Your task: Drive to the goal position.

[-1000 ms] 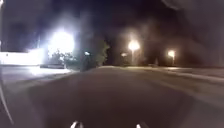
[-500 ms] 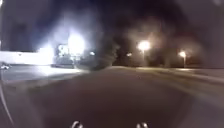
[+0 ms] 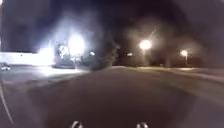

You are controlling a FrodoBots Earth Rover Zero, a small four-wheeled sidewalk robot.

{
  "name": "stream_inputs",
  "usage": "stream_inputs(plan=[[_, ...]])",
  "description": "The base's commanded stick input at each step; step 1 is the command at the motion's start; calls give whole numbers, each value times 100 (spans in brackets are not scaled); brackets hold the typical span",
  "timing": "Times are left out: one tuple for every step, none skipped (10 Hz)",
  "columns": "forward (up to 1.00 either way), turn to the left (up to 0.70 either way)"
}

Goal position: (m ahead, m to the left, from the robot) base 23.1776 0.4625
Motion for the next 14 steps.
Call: stream_inputs(plan=[[50,0],[50,0],[50,0],[50,0],[50,0],[50,0],[50,0],[50,0],[50,0],[50,0],[50,0],[50,0],[50,0],[50,0]])
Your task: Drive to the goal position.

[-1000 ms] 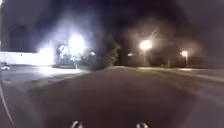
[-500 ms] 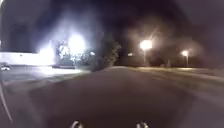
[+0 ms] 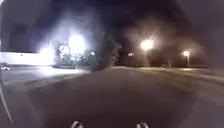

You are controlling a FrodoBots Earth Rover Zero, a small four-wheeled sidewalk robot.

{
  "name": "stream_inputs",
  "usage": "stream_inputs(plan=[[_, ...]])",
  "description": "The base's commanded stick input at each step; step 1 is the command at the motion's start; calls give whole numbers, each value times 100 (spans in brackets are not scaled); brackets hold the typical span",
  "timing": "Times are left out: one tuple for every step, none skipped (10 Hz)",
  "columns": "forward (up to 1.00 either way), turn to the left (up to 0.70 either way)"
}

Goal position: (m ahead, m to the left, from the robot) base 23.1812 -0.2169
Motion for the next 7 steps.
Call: stream_inputs(plan=[[50,0],[50,0],[50,0],[50,0],[50,0],[50,0],[50,0]])
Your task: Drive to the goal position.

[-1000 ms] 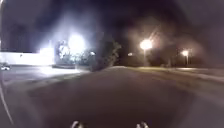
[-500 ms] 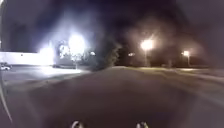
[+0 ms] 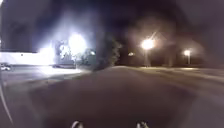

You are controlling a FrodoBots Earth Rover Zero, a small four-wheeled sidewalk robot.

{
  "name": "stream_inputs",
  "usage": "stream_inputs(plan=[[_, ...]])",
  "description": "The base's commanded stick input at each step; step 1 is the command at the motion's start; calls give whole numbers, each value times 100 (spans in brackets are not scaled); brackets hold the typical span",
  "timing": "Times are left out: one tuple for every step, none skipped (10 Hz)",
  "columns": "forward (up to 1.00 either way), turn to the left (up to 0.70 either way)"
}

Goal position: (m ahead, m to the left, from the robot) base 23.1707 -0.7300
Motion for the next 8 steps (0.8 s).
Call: stream_inputs(plan=[[50,0],[50,0],[50,0],[50,0],[50,0],[50,0],[50,0],[50,0]])
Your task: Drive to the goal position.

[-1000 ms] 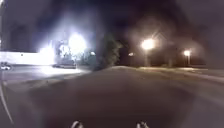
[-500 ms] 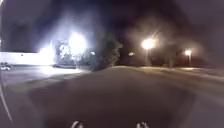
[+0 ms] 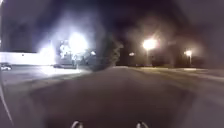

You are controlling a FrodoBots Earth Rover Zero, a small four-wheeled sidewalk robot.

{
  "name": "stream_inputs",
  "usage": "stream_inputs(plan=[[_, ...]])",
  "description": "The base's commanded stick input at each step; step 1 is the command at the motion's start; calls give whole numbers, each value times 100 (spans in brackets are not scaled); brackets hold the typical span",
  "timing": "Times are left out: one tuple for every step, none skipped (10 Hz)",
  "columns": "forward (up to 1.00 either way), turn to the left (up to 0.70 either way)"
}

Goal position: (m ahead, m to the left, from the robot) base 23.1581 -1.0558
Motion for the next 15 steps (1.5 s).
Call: stream_inputs(plan=[[50,0],[50,0],[50,0],[50,0],[50,0],[50,0],[50,0],[50,0],[50,0],[50,0],[50,0],[50,0],[50,0],[50,0],[50,0]])
